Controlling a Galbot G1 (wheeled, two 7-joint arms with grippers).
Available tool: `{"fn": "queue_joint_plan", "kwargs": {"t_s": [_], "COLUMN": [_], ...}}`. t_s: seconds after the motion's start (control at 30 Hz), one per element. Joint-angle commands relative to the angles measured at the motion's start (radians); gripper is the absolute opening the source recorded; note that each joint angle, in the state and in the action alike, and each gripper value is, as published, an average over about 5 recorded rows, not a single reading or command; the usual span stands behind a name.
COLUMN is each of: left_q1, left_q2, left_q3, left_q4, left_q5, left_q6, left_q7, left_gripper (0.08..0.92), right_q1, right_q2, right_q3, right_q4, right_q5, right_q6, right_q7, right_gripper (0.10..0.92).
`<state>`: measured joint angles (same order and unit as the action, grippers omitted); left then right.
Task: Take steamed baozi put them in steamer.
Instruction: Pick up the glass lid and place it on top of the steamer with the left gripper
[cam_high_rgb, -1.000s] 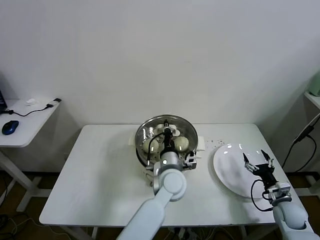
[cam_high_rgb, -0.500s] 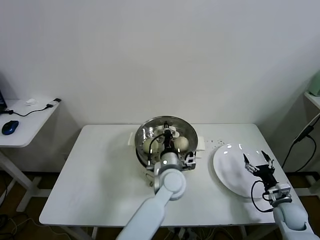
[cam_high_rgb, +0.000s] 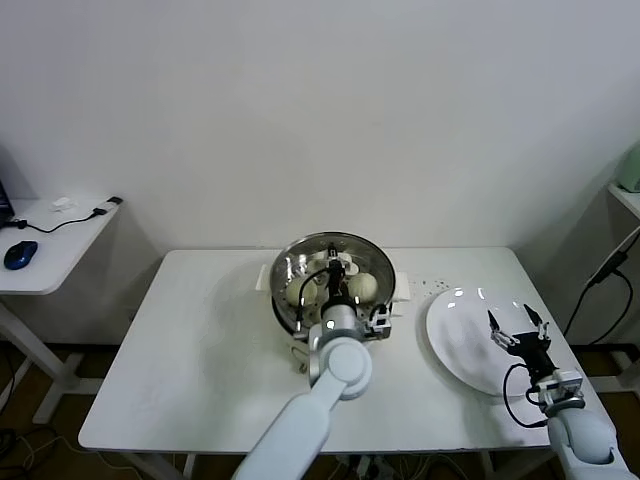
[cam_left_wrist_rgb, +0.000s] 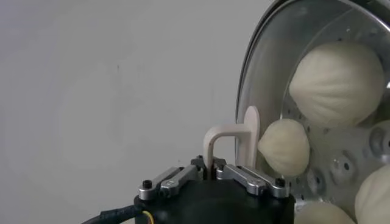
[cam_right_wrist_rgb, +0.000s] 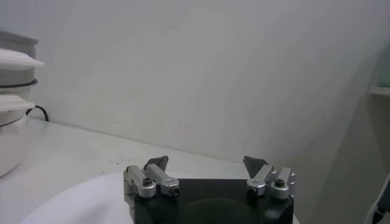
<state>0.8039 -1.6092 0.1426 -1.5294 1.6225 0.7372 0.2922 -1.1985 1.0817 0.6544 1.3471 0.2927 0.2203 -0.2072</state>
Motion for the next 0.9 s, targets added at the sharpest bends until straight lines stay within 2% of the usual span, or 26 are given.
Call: {"fn": "queue_joint_plan", "kwargs": {"t_s": [0.03, 0.6, 0.8, 0.9], "left_q1": [0.001, -0.002, 0.003, 0.006], "left_q2": [-0.041, -0.04, -0.016, 0.01], "left_q3": [-0.001, 0.007, 0.004, 0.011], "left_q4": [0.01, 0.012, -0.017, -0.051], "left_q5": [-0.022, -0.025, 0.005, 0.011], "left_q6": [0.048, 0.048, 0.032, 0.032], "left_q7": [-0.021, -0.026, 0.016, 0.046], "left_gripper": [0.148, 0.148, 0.154, 0.205], "right_q1": [0.0, -0.006, -0.004, -0.003], "right_q2": [0.002, 0.009, 0.008, 0.008], "right_q3": [0.003, 0.016, 0.017, 0.019], "right_q4": [-0.001, -0.006, -0.007, -0.008], "right_q5": [-0.002, -0.011, -0.011, -0.011], "right_q6": [0.001, 0.006, 0.005, 0.005], "right_q7": [-0.001, -0.011, -0.011, -0.012], "right_gripper": [0.823, 0.823, 0.823, 0.823]}}
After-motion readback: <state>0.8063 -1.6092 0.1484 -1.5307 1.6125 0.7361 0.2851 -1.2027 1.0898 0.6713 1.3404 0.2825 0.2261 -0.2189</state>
